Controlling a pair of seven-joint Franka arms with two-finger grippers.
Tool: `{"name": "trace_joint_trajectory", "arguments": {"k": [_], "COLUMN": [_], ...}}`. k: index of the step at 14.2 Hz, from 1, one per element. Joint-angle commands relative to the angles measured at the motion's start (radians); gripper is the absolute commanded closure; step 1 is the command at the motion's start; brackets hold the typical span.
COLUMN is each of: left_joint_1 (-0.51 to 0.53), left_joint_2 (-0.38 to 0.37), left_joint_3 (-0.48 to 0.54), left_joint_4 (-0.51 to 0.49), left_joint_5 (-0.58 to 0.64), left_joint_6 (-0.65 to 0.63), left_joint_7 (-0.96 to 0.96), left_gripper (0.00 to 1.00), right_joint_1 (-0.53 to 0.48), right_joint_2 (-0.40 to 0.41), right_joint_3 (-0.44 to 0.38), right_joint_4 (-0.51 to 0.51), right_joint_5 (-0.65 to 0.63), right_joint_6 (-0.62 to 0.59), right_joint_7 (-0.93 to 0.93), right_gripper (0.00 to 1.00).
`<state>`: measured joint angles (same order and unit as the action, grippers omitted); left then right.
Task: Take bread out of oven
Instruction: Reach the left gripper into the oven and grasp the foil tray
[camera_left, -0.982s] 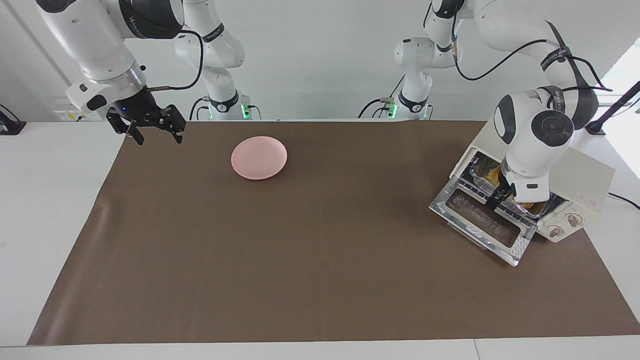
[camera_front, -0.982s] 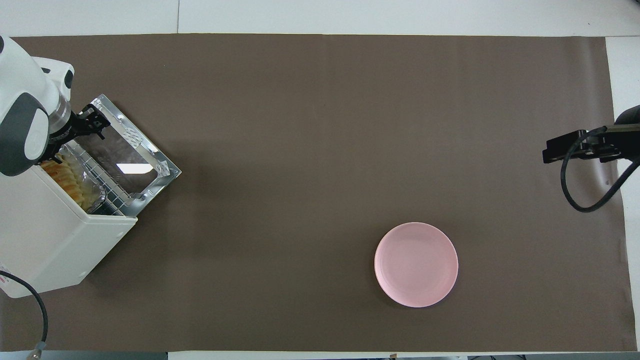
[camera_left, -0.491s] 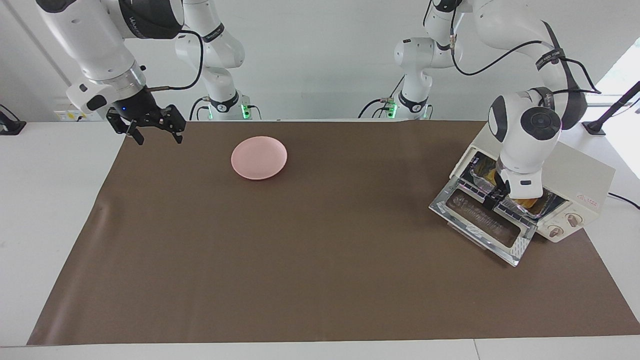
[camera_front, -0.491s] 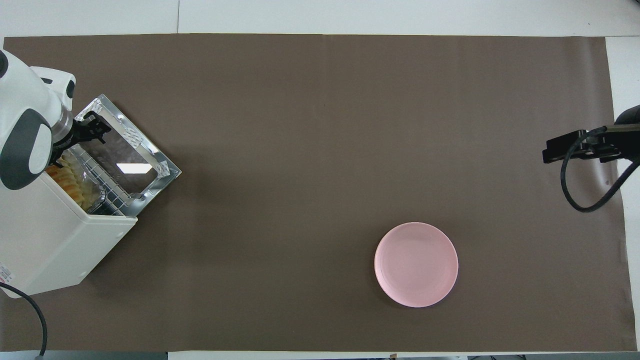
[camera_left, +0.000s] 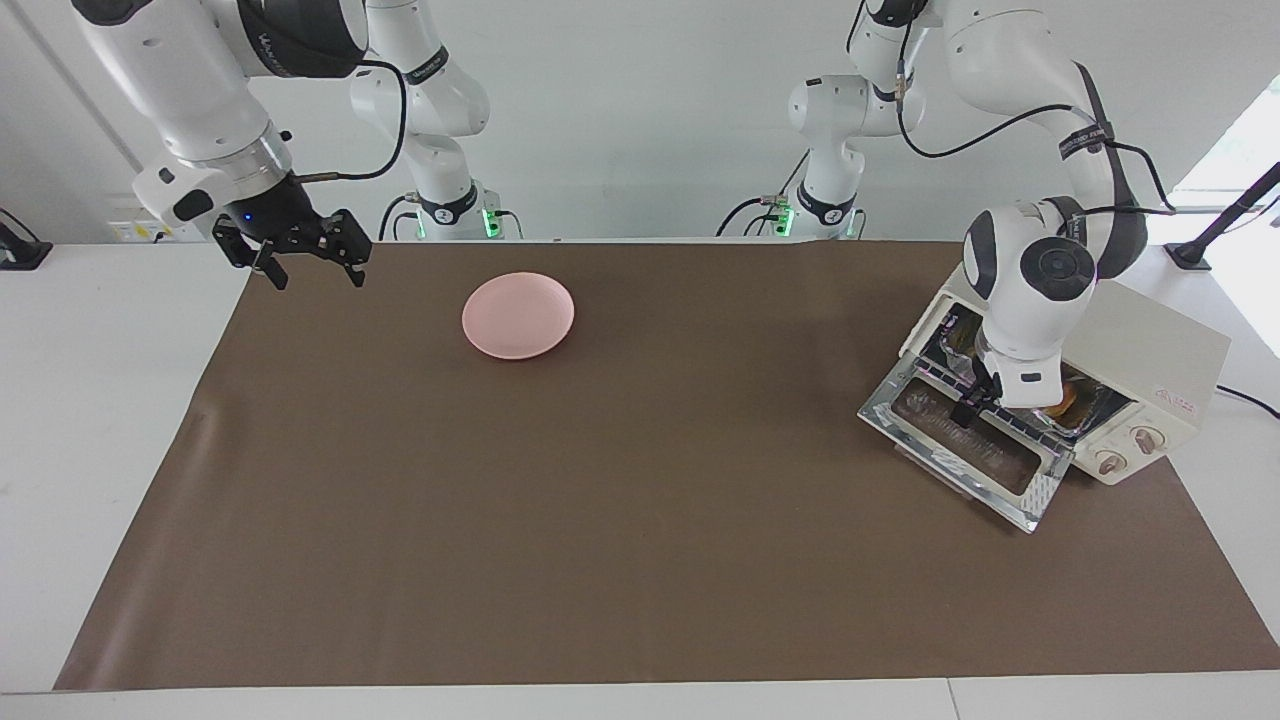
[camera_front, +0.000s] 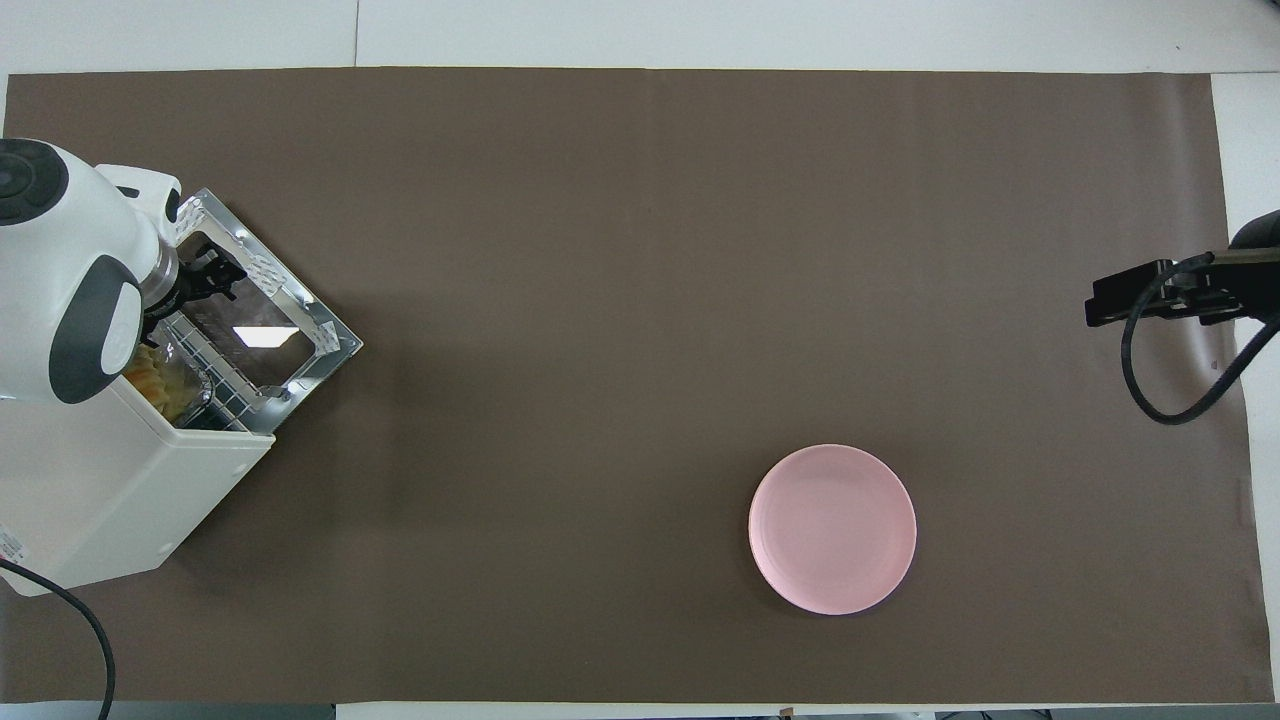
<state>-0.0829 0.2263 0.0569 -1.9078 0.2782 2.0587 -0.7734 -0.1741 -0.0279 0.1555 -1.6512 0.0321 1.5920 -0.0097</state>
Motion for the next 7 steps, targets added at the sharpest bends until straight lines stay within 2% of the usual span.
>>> {"name": "trace_joint_trajectory", "arguments": {"k": [1,2,3,4,5,7], "left_joint_1": [0.009,0.008,0.008,0.005,0.002,-0.008], "left_joint_2": [0.001,0.007,0.019,0.031,0.036,0.07], "left_joint_3": [-0.003,-0.003,-0.003,-0.003,-0.003,-0.006], "left_joint_4": [-0.033,-0.034,-0.034,-0.031,-0.022,0.044], "left_joint_5": [0.018,0.018,0.018,0.016,0.018,0.012], "left_joint_6": [0.047,0.052,0.06,0.061,0.066,0.071], "left_joint_7": [-0.017,-0.017,-0.017,-0.017,-0.015,-0.001], "left_gripper": [0.25,0.37,0.59,0.85,1.0,1.0], "right_joint_1": [-0.012,-0.012,-0.012,-0.012,-0.012,-0.012], "right_joint_2": [-0.017,-0.017,-0.017,-0.017,-0.017,-0.017], "right_joint_3": [0.007,0.007,0.007,0.007,0.007,0.007], "right_joint_4": [-0.015,-0.015,-0.015,-0.015,-0.015,-0.015], "right_joint_5": [0.002,0.002,0.003,0.003,0.003,0.003], "right_joint_6": [-0.007,-0.007,-0.007,-0.007,-0.007,-0.007], "right_joint_7": [-0.026,-0.026,-0.026,-0.026,-0.026,-0.026], "right_gripper": [0.0,0.0,0.0,0.0,0.0,0.0]}}
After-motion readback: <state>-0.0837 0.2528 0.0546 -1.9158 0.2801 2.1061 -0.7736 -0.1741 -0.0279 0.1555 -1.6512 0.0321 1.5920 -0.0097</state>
